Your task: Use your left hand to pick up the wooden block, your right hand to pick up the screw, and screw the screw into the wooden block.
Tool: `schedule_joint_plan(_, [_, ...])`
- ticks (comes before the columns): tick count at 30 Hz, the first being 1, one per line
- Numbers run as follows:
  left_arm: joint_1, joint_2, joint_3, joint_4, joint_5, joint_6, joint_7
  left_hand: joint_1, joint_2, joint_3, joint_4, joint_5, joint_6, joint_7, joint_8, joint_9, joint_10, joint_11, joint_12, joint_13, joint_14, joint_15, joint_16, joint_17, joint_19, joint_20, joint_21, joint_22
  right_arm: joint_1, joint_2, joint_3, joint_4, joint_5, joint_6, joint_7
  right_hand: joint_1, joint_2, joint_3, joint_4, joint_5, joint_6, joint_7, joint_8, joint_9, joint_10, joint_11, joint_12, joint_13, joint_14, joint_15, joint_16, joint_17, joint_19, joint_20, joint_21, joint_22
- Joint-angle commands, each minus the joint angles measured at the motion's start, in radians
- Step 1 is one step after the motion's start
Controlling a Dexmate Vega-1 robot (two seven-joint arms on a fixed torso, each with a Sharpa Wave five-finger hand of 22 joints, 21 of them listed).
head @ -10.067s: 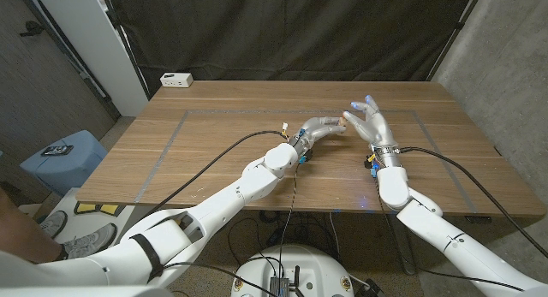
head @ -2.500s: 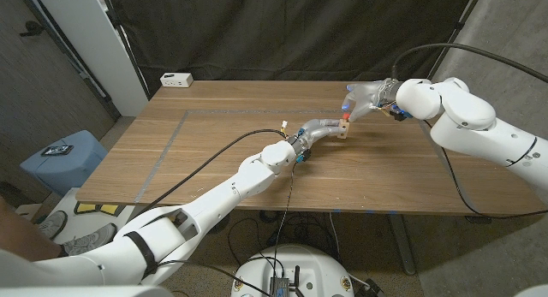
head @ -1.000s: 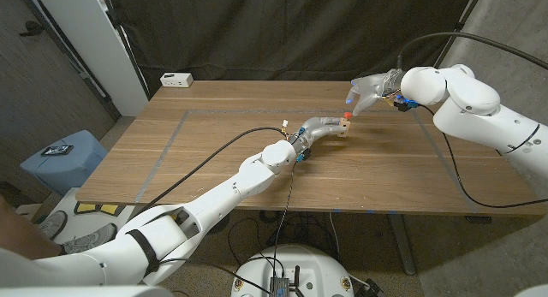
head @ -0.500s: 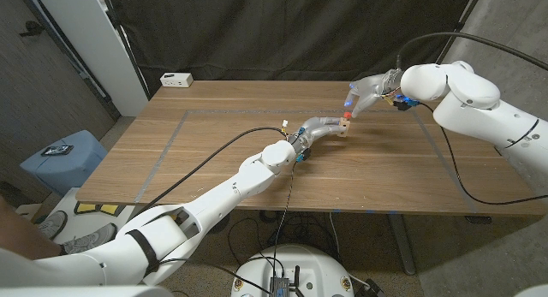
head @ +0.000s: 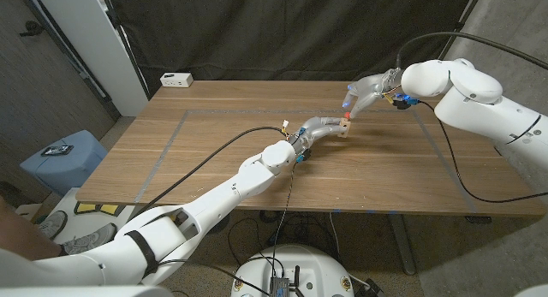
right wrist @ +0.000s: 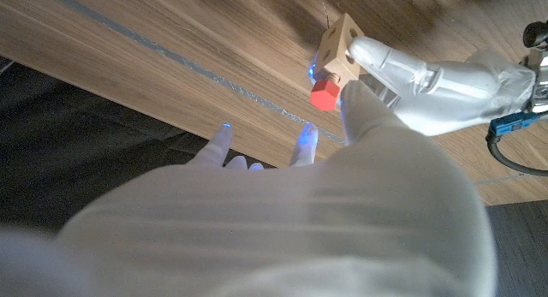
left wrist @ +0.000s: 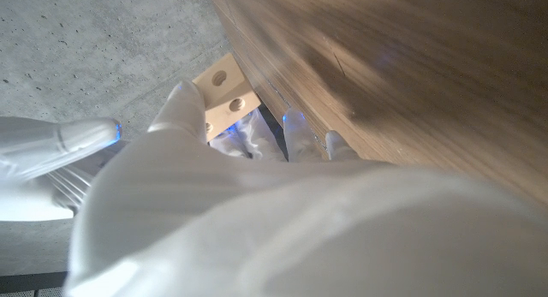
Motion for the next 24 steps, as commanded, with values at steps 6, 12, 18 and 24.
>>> schedule_joint_plan(6, [0.005,0.003,0.003,-0.007,0.013,-0.009,0.004,-0.003,-0.002,-0.006,-0.008,0.007,0.001,-0.003,0.008,0.002,-0.003,0.000,0.002,0.001,0.012,-0.059,0.005,0.003,0.002,-0.003,0.005,0.004,0.021,-0.008,-0.004,0.017,0.067,-0.006,0.006,-0.027,0.002,-0.005,0.014,-0.011,0.001,0.023,0.010,0.008,-0.009,0.012,0.005,0.004,-0.009,0.008,0.006,0.005,-0.006,0.005,-0.001,0.003])
schedule_joint_plan(12, [0.007,0.005,0.004,-0.011,0.017,-0.011,0.006,0.000,-0.002,-0.005,-0.011,0.006,0.003,-0.004,0.009,0.002,-0.003,0.000,0.002,-0.001,0.011,-0.061,0.005,0.002,0.001,-0.004,0.005,0.004,0.023,-0.018,-0.004,0.018,0.085,-0.011,0.004,-0.039,0.001,-0.010,0.019,-0.013,0.001,0.033,0.011,0.009,-0.009,0.015,0.005,0.004,-0.010,0.011,0.006,0.006,-0.008,0.006,-0.001,0.004])
schedule_joint_plan(18, [0.011,0.007,0.004,-0.016,0.023,-0.018,0.012,0.003,-0.002,-0.005,-0.013,0.006,0.003,-0.004,0.009,0.002,-0.003,0.000,0.001,-0.001,0.010,-0.060,0.005,0.002,0.000,-0.003,0.005,0.004,0.023,-0.026,-0.003,0.020,0.102,-0.018,0.000,-0.051,0.002,-0.014,0.023,-0.015,0.004,0.039,0.013,0.011,-0.009,0.020,0.006,0.004,-0.012,0.013,0.007,0.006,-0.009,0.007,-0.001,0.004])
schedule_joint_plan(24, [0.013,0.007,0.005,-0.018,0.027,-0.022,0.015,0.006,-0.003,-0.004,-0.017,0.006,0.004,-0.004,0.009,0.002,-0.003,0.000,0.001,-0.002,0.010,-0.062,0.004,0.001,0.000,-0.005,0.004,0.004,0.017,-0.035,0.003,0.023,0.123,-0.012,-0.013,-0.063,0.004,-0.017,0.028,-0.017,0.015,0.044,0.018,0.013,-0.007,0.025,0.007,0.004,-0.011,0.014,0.008,0.007,-0.009,0.005,0.000,0.004])
